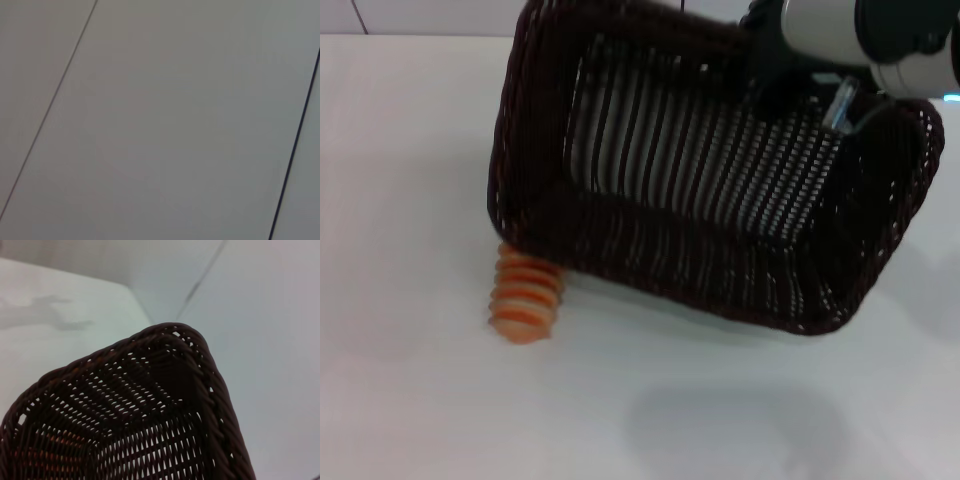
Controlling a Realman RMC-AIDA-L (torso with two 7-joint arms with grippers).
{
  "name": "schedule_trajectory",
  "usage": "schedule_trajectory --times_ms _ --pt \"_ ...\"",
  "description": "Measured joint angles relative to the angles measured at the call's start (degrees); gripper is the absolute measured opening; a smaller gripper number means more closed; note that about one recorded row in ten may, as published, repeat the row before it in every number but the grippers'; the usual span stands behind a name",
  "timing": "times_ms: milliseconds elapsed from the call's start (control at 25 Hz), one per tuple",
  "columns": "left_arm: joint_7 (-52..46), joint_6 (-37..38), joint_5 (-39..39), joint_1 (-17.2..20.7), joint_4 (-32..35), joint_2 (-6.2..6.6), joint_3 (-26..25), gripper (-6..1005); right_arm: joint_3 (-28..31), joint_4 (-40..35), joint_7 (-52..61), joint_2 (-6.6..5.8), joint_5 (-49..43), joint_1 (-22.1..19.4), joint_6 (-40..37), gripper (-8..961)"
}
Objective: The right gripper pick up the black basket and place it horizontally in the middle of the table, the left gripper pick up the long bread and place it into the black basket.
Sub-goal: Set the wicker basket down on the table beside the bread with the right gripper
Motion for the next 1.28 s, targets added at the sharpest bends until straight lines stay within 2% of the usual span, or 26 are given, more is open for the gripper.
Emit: schedule_trajectory --times_ms 120,280,640,800,920,1000,1160,1280 --pt "0.0 0.0 0.0 -0.3 0.0 -0.01 -0.8 869 1.8 0.3 -2.0 -0.03 3.2 1.0 2.8 160" --pt "0.0 0.0 0.0 -0.8 0.0 -0.03 -1.6 869 7.1 0.8 -4.5 -0.05 8.9 4.4 11.1 160" --pt "0.0 0.0 0.1 -1.6 -0.1 -0.03 -2.4 869 13.4 2.1 -6.7 -0.14 9.5 9.3 21.4 158" --pt "0.0 0.0 0.0 -2.0 -0.1 -0.03 -2.6 869 17.0 5.5 -7.4 -0.39 9.9 12.8 26.4 157" --pt "0.0 0.0 0.0 -2.1 -0.1 -0.04 -2.9 869 17.5 7.2 -7.6 -0.71 9.9 14.0 27.5 157" --pt "0.0 0.0 0.0 -2.3 -0.1 -0.1 -3.3 869 17.5 10.3 -7.7 -1.35 10.5 15.5 28.1 156" --pt "0.0 0.0 0.0 -2.3 -0.1 -0.11 -3.4 869 16.9 12.8 -7.8 -1.35 10.6 16.7 28.3 155" --pt "0.0 0.0 0.0 -2.3 -0.1 -0.13 -3.6 869 15.4 14.1 -8.0 -0.91 10.6 17.4 28.5 155"
